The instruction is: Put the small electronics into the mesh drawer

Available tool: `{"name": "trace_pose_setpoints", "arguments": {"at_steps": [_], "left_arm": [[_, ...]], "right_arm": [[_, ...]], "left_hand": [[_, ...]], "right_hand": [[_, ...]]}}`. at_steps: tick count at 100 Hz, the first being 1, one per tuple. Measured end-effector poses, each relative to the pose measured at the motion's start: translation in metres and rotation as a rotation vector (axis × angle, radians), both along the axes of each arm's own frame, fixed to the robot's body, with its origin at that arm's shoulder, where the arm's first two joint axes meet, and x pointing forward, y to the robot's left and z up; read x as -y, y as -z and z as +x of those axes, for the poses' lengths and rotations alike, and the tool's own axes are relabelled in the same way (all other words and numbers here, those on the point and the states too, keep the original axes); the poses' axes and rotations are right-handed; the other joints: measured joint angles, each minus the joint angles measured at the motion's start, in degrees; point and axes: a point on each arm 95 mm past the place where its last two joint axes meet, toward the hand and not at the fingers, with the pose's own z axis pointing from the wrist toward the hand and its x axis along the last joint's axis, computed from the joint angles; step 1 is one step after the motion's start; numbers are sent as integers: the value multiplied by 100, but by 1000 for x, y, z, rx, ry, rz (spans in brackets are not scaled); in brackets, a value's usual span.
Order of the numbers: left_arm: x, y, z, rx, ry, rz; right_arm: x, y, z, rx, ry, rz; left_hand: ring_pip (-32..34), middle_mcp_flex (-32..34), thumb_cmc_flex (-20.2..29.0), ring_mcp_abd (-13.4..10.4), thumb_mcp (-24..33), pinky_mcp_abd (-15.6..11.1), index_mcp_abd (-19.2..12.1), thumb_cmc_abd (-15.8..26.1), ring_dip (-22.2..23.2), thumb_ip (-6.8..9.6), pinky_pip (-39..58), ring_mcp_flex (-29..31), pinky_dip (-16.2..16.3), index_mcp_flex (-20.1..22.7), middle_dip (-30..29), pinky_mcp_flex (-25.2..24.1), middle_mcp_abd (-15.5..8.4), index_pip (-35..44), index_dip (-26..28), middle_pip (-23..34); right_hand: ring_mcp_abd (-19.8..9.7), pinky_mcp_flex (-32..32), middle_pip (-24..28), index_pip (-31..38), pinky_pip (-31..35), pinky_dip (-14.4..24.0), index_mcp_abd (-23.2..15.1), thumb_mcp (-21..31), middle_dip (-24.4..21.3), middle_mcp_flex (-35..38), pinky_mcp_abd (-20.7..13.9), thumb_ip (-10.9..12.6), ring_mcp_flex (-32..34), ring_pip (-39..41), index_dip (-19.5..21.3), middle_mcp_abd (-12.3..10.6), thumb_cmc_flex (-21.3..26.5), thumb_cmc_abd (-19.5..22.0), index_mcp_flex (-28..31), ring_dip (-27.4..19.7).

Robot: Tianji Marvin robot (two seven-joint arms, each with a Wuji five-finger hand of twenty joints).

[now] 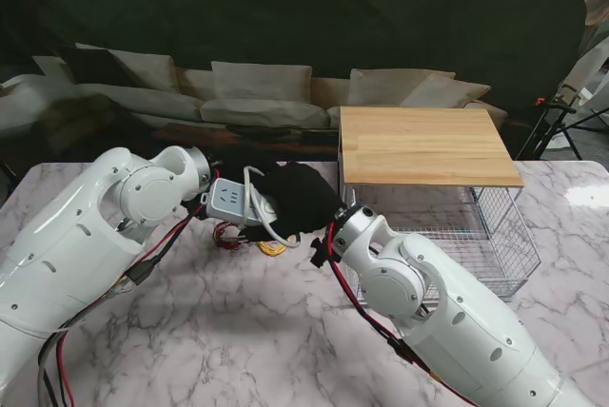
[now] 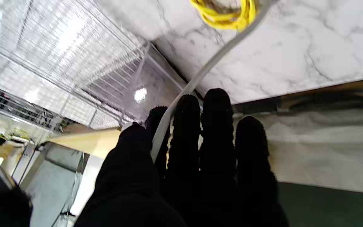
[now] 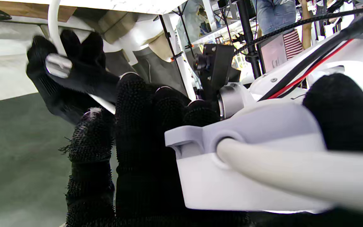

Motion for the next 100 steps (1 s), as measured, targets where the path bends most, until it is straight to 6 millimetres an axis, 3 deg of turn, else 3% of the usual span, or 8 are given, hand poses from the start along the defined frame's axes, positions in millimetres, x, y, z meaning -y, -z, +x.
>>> {"name": "trace_pose_setpoints", "arguments": {"at_steps": [27,55,77,91,100], "left_arm": [[3,3,-9,-71,70,55],[1,19,-18,-61,80,67],[4,33,-15,-103,67,62],[5,34,-19,-104,116,80],[0,36,-21,-78,101,79]], "right_arm": [[7,-11,4,42,65,52],[19,-19,14,55,153,81],[21,-22,16,59,178,109],[27,-26,20,82,211,114],[32,-29,22,90,236,113]], "left_hand": [[172,0,16,-38,0,0,-68,0,211,0,1,0,65,-2,220,-49,-38,187,274,139],[-169,-136,-262,-2,-2,128,32,-1,56,0,1,-236,70,-182,137,-281,-53,-622,-660,-292],[-164,-163,-165,43,0,206,-152,-1,126,0,1,-233,136,-47,135,-281,-52,-52,-160,-294],[-163,-163,-4,43,0,206,-187,-23,123,0,1,-233,137,-54,147,-264,-186,116,-21,-294],[-162,-163,48,32,89,200,-41,-321,123,51,1,-233,137,-262,666,-228,-198,-321,-562,-300]], "right_hand": [[0,6,0,1,0,0,0,0,0,0,0,0,0,0,0,0,0,0,0,1],[1,8,2,2,0,0,0,0,1,1,4,1,0,0,1,0,0,0,3,2],[2,12,3,2,0,0,0,0,1,1,8,1,0,0,1,0,0,0,3,2],[2,12,5,2,0,-1,0,0,1,1,8,1,0,0,2,0,0,0,3,2],[2,12,6,2,0,-2,0,0,1,1,9,1,0,0,2,0,0,0,3,2]]}}
